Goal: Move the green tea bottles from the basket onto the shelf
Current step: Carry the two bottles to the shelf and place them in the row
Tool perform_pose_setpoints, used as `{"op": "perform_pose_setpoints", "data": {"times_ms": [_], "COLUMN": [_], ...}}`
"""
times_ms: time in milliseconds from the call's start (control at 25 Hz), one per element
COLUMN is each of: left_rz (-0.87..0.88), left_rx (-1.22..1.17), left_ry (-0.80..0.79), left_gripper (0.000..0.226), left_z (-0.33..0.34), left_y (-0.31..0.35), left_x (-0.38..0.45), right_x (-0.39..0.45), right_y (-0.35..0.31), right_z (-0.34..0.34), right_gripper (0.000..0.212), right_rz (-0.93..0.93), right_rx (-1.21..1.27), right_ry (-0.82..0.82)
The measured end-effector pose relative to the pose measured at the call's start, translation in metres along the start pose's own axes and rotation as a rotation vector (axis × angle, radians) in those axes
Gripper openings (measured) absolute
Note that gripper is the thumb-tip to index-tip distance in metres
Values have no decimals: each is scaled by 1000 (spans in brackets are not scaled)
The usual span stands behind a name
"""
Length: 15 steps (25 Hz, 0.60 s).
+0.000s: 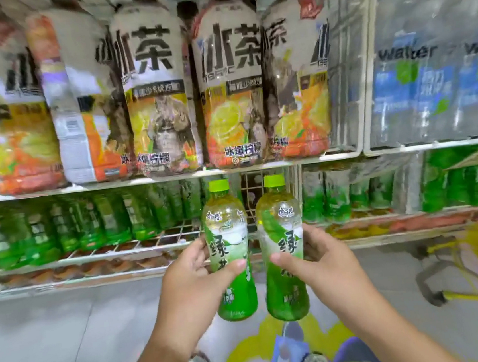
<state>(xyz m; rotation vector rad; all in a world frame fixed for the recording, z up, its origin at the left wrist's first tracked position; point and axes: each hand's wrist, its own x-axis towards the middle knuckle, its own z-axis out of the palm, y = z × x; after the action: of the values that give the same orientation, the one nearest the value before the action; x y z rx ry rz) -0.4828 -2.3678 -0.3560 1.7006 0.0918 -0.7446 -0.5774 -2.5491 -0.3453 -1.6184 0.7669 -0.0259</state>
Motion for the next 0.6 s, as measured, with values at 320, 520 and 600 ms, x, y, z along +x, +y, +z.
{"op": "perform_pose_setpoints", "data": {"times_ms": [320, 520, 600], "left_rz": [40, 98, 132], "left_rx": [-22, -15, -20], "left_ry": [4, 42, 61], "left_gripper": [57, 53, 53], "left_z": [23, 25, 25], "left_y": [-49, -67, -70], "left_x": [70, 109, 126], "right_x": [68, 101, 120], "right_y": [58, 80, 85], "right_z": [7, 15, 18], "right_gripper": [30, 28, 30], "right_rz": [-17, -35, -30], "right_rx": [8, -2, -18], "right_ry": [-1, -8, 21]}}
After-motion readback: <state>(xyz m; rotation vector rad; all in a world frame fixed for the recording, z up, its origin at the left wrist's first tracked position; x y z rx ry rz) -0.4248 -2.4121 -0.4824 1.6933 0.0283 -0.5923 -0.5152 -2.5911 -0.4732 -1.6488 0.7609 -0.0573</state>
